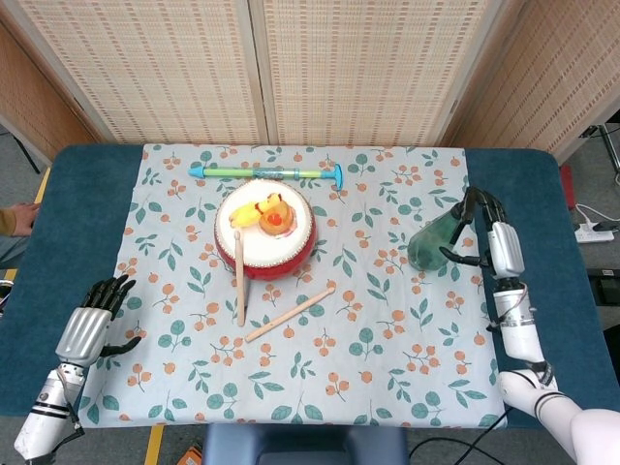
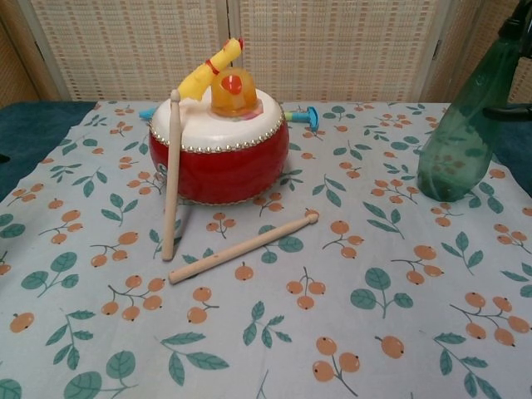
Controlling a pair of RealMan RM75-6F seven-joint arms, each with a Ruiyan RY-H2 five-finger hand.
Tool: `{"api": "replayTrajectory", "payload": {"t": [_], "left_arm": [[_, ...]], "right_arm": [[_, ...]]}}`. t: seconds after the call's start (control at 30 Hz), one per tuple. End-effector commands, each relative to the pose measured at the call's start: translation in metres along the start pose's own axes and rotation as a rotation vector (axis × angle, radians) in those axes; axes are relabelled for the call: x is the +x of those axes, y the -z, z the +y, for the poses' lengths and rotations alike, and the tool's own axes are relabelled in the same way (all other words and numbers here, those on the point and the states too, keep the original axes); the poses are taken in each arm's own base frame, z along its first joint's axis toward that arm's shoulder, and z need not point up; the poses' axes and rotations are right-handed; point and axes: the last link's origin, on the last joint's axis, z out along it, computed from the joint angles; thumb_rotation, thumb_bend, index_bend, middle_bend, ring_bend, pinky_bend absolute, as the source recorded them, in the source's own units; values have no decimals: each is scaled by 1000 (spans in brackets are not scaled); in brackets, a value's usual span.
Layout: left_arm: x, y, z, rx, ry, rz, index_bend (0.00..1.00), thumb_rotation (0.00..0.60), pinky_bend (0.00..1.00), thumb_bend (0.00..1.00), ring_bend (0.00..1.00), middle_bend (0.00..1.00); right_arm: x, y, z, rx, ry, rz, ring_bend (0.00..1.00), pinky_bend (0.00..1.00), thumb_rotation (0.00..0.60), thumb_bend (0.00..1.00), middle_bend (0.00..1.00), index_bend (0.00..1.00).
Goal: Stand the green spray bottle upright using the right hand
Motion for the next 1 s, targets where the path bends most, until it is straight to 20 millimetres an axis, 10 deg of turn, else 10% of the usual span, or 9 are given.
{"api": "replayTrajectory", "payload": {"t": [0.03, 0.27, 0.73, 1.0], "left_arm": [[0, 0, 0, 0, 0, 0, 0, 600, 62, 161, 0, 0], [1, 0, 0, 0, -3, 7, 0, 600, 62, 160, 0, 0], [4, 6, 2, 2, -25, 31, 0, 600, 62, 160, 0, 0], [9, 7, 4, 7, -31, 50, 0, 600, 63, 160, 0, 0]], "right_arm": [[3, 6, 3, -11, 53, -18, 0, 0, 600, 0, 21, 0], [27, 33, 4, -28, 165, 40, 0, 0, 600, 0, 0, 0], [102, 150, 30, -402, 759, -155, 0, 0, 600, 0, 0, 0], [95, 156, 24, -385, 804, -176, 0, 0, 600, 0, 0, 0]]}}
